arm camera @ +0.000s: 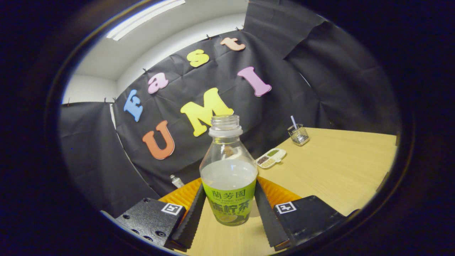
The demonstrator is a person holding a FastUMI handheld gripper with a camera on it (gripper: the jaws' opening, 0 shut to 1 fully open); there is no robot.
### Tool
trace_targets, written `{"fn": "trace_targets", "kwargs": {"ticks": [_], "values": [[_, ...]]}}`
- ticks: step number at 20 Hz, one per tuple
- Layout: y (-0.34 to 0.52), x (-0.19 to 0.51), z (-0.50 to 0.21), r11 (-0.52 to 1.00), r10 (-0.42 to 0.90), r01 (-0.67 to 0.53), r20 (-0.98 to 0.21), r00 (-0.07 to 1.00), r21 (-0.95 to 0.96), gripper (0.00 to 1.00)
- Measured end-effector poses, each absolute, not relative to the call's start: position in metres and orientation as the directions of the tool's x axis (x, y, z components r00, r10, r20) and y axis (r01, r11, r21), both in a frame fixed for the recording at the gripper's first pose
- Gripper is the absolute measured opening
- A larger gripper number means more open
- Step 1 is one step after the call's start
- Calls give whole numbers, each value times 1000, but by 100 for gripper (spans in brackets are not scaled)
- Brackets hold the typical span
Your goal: Take the bottle from table, then pour the juice into the cup, finally place the bottle on the coaster
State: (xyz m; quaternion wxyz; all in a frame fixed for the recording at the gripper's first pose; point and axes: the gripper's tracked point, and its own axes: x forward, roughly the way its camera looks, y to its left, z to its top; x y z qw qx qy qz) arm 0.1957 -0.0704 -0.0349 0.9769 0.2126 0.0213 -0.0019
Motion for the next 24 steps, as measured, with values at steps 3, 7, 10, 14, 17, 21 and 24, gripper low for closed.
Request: {"fn": "trace_targets", "kwargs": {"ticks": [3,7,10,14,17,21,24], "values": [[-67,211,-37,940,-22,37,-50,999,339,80],[-63,232,-34,972,-57,63,-34,998,225,80],[-58,251,-34,990,-60,62,-15,998,128,80],[-60,280,-46,993,-78,81,-33,996,86,81],[-66,304,-65,992,-105,110,-79,991,68,81],[-71,325,-99,989,-123,135,-168,978,66,81],[-71,331,-114,987,-134,147,-189,973,57,81]]}}
